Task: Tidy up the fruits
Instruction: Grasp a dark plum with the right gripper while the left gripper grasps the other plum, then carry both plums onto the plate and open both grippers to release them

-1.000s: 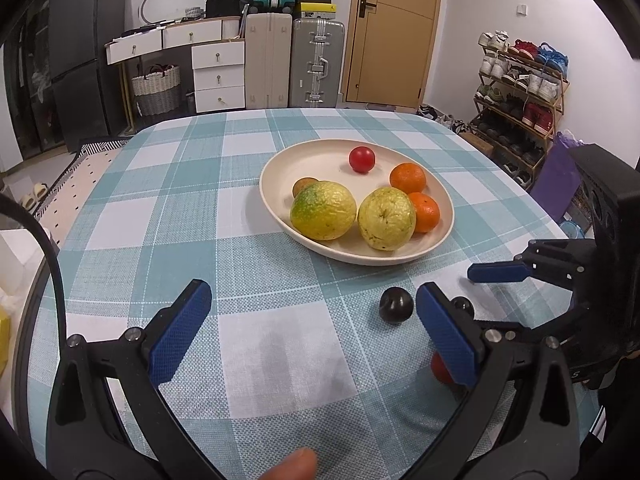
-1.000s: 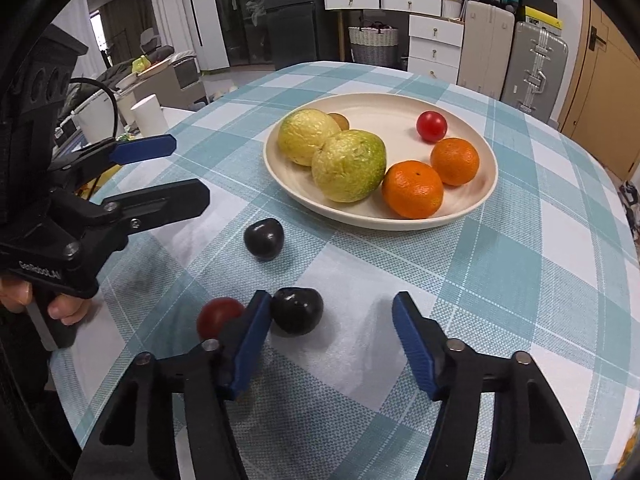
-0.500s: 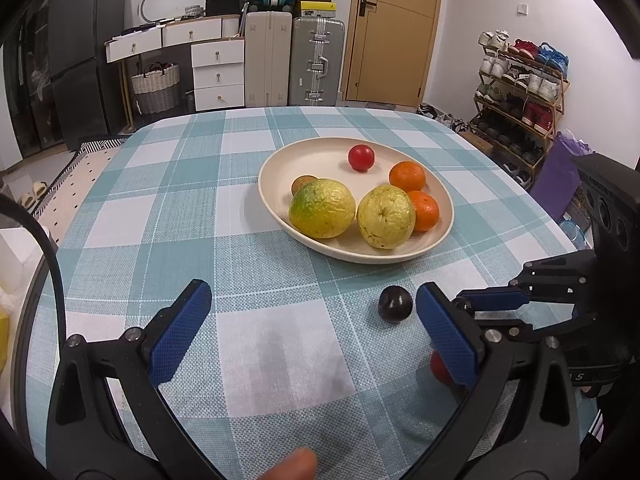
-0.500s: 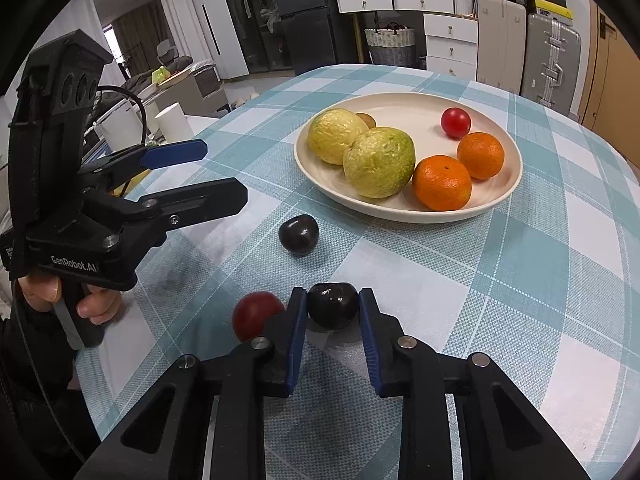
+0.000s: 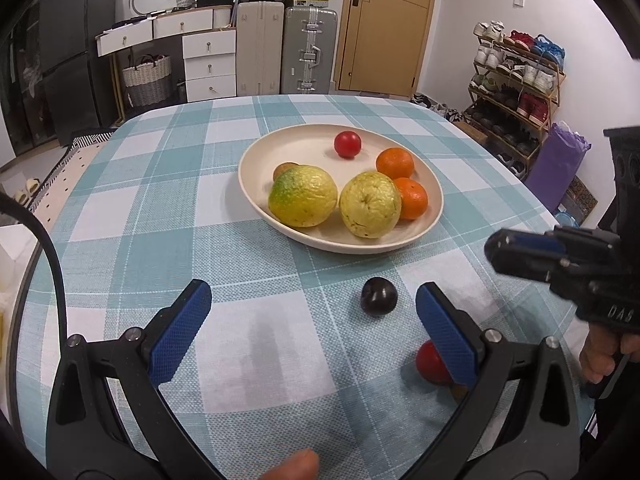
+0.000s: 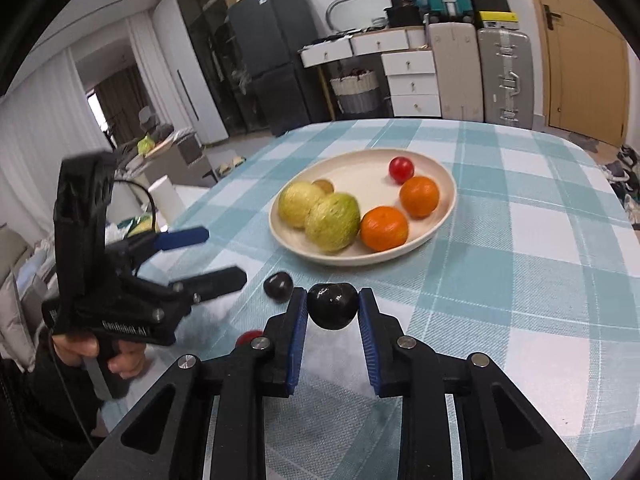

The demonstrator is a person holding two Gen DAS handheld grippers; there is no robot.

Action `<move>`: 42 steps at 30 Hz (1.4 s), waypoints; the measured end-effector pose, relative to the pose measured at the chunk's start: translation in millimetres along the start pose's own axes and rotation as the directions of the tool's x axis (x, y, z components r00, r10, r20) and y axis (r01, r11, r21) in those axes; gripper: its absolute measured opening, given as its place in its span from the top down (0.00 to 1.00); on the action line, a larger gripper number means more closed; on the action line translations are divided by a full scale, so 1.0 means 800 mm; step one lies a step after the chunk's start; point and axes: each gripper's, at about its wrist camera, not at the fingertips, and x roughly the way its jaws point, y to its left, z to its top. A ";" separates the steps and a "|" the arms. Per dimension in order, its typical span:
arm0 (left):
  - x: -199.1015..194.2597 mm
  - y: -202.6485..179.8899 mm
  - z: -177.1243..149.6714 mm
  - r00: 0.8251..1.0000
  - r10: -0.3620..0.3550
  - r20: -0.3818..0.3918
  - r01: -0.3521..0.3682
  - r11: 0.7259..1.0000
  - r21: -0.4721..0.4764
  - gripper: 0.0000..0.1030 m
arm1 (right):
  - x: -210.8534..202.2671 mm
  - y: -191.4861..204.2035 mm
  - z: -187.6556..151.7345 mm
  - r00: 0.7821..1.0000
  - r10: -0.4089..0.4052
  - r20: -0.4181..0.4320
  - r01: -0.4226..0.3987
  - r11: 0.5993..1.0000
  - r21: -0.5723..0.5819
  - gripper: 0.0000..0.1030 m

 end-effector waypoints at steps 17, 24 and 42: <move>0.047 -0.035 -0.003 0.983 -0.111 -0.143 0.121 0.990 0.067 0.60 | -0.013 -0.014 0.002 1.000 -0.018 0.021 0.017 0.999 0.036 0.75; 0.049 -0.036 -0.002 0.981 -0.136 -0.142 0.146 0.987 0.066 0.80 | -0.013 -0.017 0.002 1.000 -0.022 0.020 0.021 0.999 0.038 0.74; -0.009 -0.009 0.024 0.990 -0.130 0.049 0.128 0.991 0.033 0.80 | -0.015 -0.021 0.005 0.997 -0.051 0.058 0.049 0.998 0.046 0.75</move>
